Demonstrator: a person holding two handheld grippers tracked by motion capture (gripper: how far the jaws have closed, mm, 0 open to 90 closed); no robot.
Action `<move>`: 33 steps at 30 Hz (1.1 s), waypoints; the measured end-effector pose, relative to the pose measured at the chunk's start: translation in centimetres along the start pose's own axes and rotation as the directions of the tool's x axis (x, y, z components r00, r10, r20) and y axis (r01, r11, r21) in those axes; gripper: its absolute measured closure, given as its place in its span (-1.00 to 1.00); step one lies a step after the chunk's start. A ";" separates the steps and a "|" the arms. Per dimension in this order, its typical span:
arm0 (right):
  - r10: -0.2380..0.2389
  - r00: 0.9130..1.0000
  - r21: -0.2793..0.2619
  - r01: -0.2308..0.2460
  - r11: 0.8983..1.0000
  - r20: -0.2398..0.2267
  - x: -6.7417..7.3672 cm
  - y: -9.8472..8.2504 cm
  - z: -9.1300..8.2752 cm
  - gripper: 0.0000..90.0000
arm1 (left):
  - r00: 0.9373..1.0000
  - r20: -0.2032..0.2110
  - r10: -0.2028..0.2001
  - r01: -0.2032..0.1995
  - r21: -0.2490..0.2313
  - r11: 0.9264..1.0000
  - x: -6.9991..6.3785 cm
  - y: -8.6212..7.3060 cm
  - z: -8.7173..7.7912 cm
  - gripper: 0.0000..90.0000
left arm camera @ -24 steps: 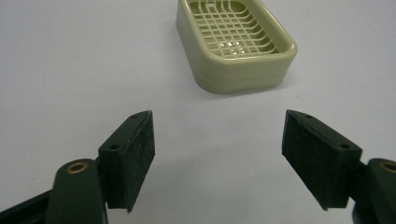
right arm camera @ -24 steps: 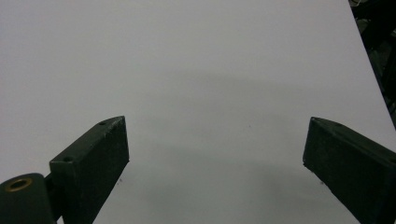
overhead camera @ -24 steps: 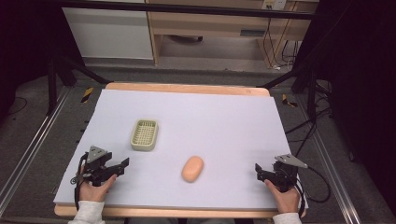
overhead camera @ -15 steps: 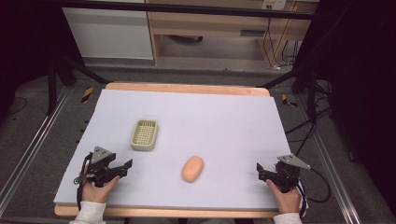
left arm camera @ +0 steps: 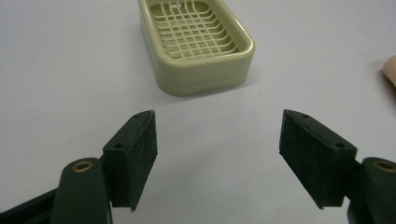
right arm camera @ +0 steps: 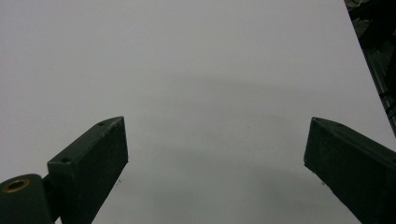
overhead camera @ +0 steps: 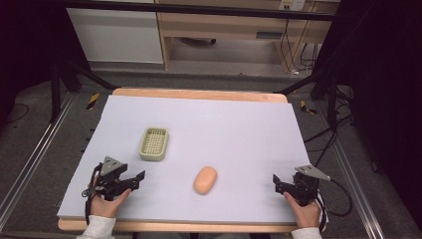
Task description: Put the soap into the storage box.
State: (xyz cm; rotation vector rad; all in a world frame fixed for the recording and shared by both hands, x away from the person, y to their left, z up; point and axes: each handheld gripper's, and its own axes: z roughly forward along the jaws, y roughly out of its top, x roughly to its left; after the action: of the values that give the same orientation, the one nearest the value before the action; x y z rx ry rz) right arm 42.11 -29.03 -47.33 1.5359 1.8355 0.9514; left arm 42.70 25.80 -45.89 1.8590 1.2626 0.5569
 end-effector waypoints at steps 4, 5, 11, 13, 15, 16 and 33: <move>-0.008 1.000 -0.003 0.008 1.000 -0.004 0.0 0.0 0.0 -0.86 | 1.000 0.013 0.009 -0.009 0.000 1.000 -0.6 0.2 0.1 -0.41; -0.008 1.000 -0.003 0.008 1.000 -0.005 0.0 0.0 0.0 -0.86 | 1.000 0.014 0.009 -0.009 0.000 1.000 -0.7 0.2 0.1 -0.41; -0.011 1.000 -0.005 0.011 1.000 -0.005 0.1 0.0 0.1 -0.86 | 0.999 0.031 0.027 -0.027 0.002 1.000 -1.4 0.4 0.2 -0.42; -0.013 1.000 -0.005 0.013 1.000 -0.003 0.1 0.0 0.0 -0.86 | 0.999 0.039 0.038 -0.039 0.005 0.999 -1.9 0.5 0.4 -0.42; -0.011 1.000 -0.009 0.011 1.000 -0.004 0.2 0.1 0.0 -0.86 | 0.998 0.043 0.044 -0.044 0.001 0.999 -2.2 0.6 0.5 -0.42; -0.013 1.000 -0.011 0.013 1.000 -0.005 0.2 0.1 0.0 -0.86 | 0.998 0.046 0.047 -0.047 0.002 0.999 -2.3 0.6 0.5 -0.42; -0.028 1.000 -0.032 0.027 0.999 -0.009 0.5 0.2 0.1 -0.87 | 0.996 0.072 0.050 -0.051 0.012 0.999 -3.6 1.0 0.8 -0.43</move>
State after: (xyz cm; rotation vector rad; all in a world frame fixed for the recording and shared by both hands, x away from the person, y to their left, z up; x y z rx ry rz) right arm 42.17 -28.47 -47.23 1.4856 1.8342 0.9720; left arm 42.43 22.05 -45.24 1.9097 1.1780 0.5055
